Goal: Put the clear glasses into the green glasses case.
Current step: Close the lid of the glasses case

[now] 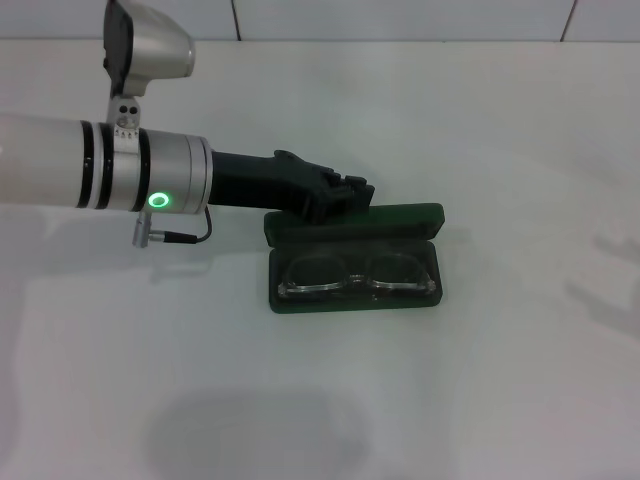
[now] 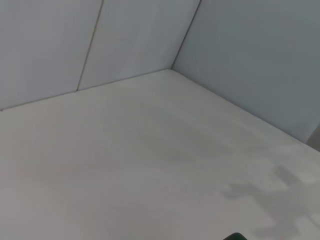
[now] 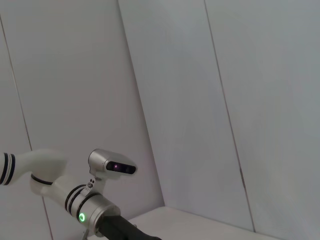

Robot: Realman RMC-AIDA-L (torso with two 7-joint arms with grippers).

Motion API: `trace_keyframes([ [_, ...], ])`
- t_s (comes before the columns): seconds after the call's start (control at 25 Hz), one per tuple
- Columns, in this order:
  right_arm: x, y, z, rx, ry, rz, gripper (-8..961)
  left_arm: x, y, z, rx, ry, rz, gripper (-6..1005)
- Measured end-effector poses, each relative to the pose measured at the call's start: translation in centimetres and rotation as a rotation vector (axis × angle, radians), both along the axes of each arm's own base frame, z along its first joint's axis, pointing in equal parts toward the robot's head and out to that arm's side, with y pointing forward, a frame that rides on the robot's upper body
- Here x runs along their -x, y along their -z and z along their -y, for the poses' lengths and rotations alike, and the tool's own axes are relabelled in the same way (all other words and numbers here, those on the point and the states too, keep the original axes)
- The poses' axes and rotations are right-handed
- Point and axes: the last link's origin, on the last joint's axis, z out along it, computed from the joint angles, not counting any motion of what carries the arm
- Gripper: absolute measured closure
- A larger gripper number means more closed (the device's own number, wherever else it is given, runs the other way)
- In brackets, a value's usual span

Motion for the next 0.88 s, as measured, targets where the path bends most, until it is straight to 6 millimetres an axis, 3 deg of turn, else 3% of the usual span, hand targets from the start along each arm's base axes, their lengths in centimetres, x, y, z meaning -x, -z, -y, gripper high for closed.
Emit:
trace_keyframes([
  [0.88, -0.15, 0.37, -0.08, -0.001, 0.005, -0.007, 175, 0.56, 0.45, 0.17, -0.002, -0.017, -0.010, 868],
])
